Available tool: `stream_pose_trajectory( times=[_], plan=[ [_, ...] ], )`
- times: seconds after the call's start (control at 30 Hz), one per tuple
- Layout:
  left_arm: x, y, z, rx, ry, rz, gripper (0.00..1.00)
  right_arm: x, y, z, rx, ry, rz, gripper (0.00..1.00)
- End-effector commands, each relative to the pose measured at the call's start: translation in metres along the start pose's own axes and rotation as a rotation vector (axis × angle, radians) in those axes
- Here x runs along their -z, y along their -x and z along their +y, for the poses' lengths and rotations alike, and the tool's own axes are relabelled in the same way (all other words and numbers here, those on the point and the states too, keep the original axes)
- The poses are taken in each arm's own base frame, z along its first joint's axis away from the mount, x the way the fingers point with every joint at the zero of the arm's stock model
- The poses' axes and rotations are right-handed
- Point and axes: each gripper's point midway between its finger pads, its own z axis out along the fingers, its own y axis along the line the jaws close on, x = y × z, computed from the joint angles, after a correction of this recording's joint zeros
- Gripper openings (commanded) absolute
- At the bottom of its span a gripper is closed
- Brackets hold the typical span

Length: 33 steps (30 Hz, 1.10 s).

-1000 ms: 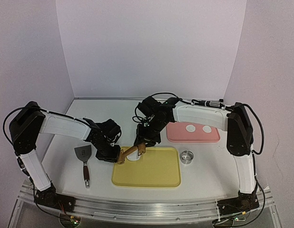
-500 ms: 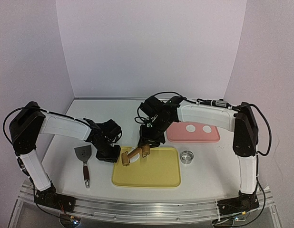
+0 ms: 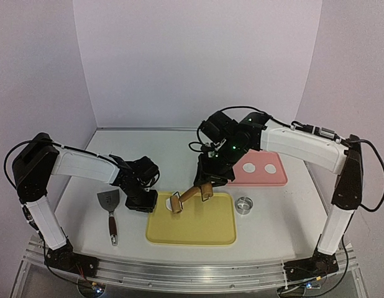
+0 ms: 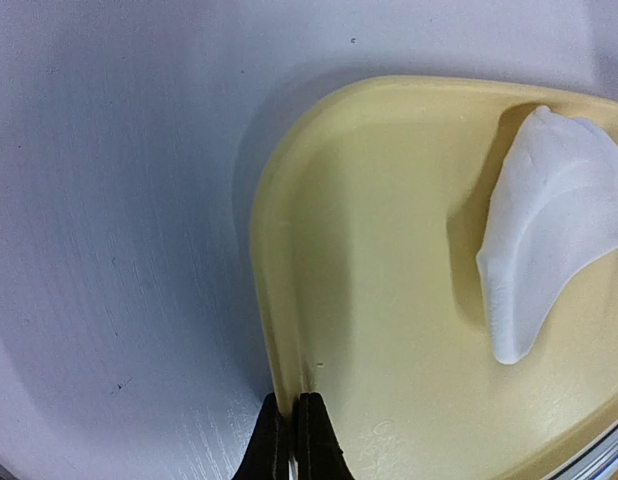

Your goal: Roll out the dumpling wrappers from the dough

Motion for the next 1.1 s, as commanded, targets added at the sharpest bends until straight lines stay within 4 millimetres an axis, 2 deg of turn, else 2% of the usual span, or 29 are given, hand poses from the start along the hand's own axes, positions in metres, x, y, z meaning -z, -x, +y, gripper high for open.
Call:
stream_pose_trajectory(
  times=[0.0, 0.13, 0.37, 0.7, 0.87, 0.97, 1.07],
  plan=[
    [-0.005, -0.026, 0.028, -0.016, 0.114, 0.081, 0.0, 0.003, 0.016, 0.009, 0.037, -0.004, -0.057, 0.0],
    [-0.005, -0.024, 0.026, -0.022, 0.108, 0.08, 0.0, -0.008, 0.031, 0.01, 0.047, -0.037, -0.091, 0.0],
    [-0.007, -0.023, 0.024, -0.027, 0.101, 0.081, 0.0, -0.031, 0.043, 0.022, 0.042, -0.02, -0.07, 0.0],
    [-0.006, -0.025, 0.024, -0.024, 0.097, 0.081, 0.0, -0.056, 0.062, 0.018, 0.002, -0.043, -0.076, 0.0],
    [-0.006, -0.026, 0.024, -0.022, 0.096, 0.084, 0.0, -0.074, 0.06, -0.004, -0.045, -0.112, -0.063, 0.0],
    [-0.005, -0.028, 0.026, -0.019, 0.1, 0.084, 0.0, -0.08, 0.052, -0.023, -0.09, -0.165, -0.05, 0.0],
    [-0.005, -0.032, 0.03, -0.009, 0.104, 0.086, 0.0, -0.082, 0.037, -0.05, -0.119, -0.246, -0.045, 0.0]
  ],
)
